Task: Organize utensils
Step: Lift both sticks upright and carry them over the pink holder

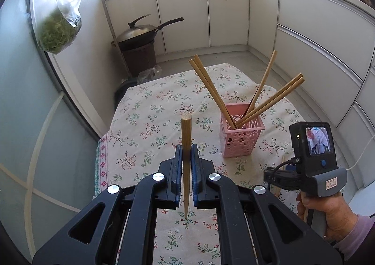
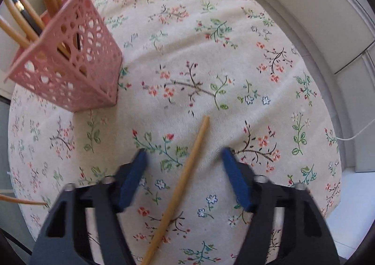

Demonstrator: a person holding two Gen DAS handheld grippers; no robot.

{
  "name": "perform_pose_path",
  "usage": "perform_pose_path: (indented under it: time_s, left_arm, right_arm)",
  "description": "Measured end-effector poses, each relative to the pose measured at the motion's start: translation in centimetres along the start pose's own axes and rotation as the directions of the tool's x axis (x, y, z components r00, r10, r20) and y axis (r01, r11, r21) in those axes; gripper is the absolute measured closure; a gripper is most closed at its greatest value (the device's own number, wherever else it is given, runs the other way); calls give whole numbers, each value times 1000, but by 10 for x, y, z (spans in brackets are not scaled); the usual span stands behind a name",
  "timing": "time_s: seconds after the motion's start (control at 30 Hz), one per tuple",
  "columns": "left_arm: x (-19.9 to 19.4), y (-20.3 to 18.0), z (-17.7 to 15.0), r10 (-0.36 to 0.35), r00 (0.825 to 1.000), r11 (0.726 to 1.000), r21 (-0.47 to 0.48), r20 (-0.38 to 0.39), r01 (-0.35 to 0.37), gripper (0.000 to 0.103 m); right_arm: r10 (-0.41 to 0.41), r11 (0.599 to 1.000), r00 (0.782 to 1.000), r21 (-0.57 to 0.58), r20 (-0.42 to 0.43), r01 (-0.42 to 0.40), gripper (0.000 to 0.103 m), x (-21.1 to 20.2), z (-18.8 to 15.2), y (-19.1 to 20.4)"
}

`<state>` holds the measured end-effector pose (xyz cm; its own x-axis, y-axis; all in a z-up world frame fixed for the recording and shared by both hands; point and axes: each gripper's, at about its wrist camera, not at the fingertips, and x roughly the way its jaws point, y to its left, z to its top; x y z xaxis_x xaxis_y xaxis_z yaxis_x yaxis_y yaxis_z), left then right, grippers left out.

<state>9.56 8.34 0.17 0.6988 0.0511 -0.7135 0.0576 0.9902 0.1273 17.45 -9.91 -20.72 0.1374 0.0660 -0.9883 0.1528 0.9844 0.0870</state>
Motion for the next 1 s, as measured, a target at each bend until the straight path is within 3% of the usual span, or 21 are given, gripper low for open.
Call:
perform_pose_path:
  time_s: [0.03,0.07,0.13,0.23,0.4,0.67,0.83,1.0]
  left_arm:
    - [0,0,0,-1,1000,1000,-2,0,1,96]
    - [1,1,1,-3,1000,1000,-6,1,3,96]
    - [1,1,1,-10,1000,1000,-13,2,10,96]
    - [-5,5,3,-57,998,997,-45,20,58,96]
    - [-28,13,13,-167,981,976,-122,102,179,96]
    - [-63,10,39,-180,956,963,-157,230,219,96]
    - [-73,7,60,-191,941,955,-167,280,244,96]
    - [-70,5,90,-184,926,950,-182,331,254,96]
  right_arm:
    - [13,1000,1000,1,7,-13,87,-2,3,0]
    - [41,999,999,-2,7,-41,94,-2,4,0]
    - [75,997,997,7,3,-75,96,-3,3,-3]
    - [180,982,983,42,38,-182,97,-15,-3,-14]
    - [288,958,940,-39,183,-285,97,-85,-27,-23]
    - [352,936,863,-142,362,-322,97,-178,-56,-47]
    - [384,922,831,-122,404,-366,97,-201,-53,-73]
    - [415,902,783,-102,463,-419,97,-238,-45,-88]
